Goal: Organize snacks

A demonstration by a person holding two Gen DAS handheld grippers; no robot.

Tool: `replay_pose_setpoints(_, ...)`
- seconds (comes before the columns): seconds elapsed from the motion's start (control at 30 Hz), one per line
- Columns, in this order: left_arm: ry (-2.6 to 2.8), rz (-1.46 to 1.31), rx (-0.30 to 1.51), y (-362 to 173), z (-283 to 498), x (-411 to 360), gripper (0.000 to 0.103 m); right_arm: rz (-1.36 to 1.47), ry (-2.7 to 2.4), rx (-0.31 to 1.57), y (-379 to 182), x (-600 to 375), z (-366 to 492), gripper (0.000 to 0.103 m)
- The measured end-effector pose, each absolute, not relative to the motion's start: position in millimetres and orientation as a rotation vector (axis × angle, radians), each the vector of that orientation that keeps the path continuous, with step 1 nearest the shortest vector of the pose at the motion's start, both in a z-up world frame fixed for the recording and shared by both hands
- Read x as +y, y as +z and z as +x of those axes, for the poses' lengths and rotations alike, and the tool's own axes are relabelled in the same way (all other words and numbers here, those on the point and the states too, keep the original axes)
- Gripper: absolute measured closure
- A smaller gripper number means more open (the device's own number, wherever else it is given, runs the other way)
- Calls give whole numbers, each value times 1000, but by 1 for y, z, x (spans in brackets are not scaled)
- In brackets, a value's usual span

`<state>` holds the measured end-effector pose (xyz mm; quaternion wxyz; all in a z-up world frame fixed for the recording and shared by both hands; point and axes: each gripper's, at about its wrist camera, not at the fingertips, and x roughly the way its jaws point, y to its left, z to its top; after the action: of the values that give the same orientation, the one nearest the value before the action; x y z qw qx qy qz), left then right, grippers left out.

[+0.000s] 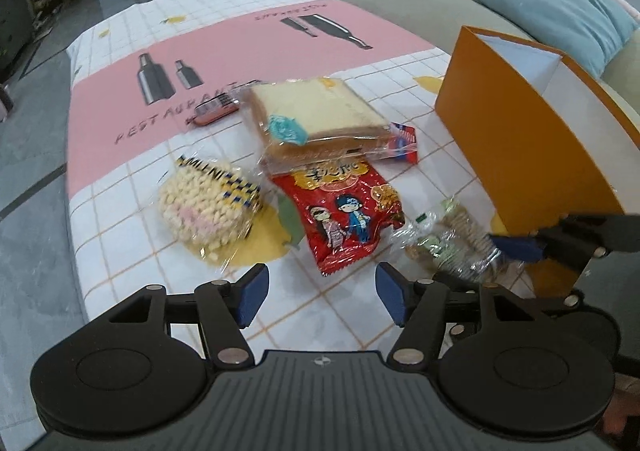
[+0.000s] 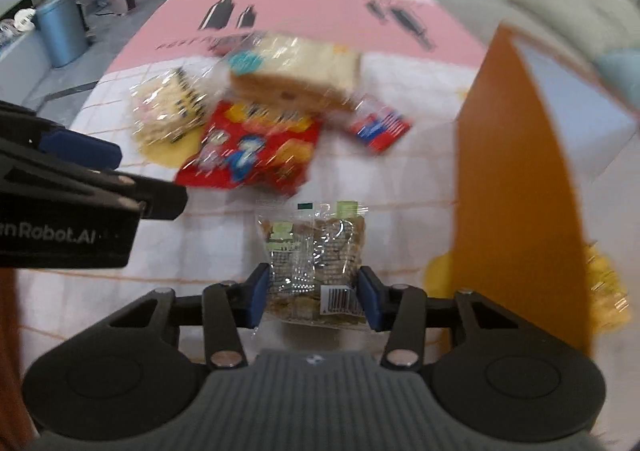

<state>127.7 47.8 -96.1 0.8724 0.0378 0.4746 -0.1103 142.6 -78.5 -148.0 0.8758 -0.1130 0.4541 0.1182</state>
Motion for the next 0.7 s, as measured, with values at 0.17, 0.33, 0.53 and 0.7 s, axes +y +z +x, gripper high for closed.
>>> replay_pose_setpoints(0.17, -242, 163, 975, -109, 141, 36, 31, -266, 227, 973, -156, -84, 152, 58)
replay_pose_setpoints(0.33, -281, 197, 973, -119, 151, 26, 30, -227, 245, 985, -161, -87, 156, 56)
replay_pose_setpoints(0.53, -314, 179, 976, -127, 156, 16, 25, -196, 254, 990, -164, -87, 158, 55)
replay_pose_setpoints(0.7, -371, 188, 995, -128, 155, 9, 27, -202, 261, 980, -165, -87, 155, 55)
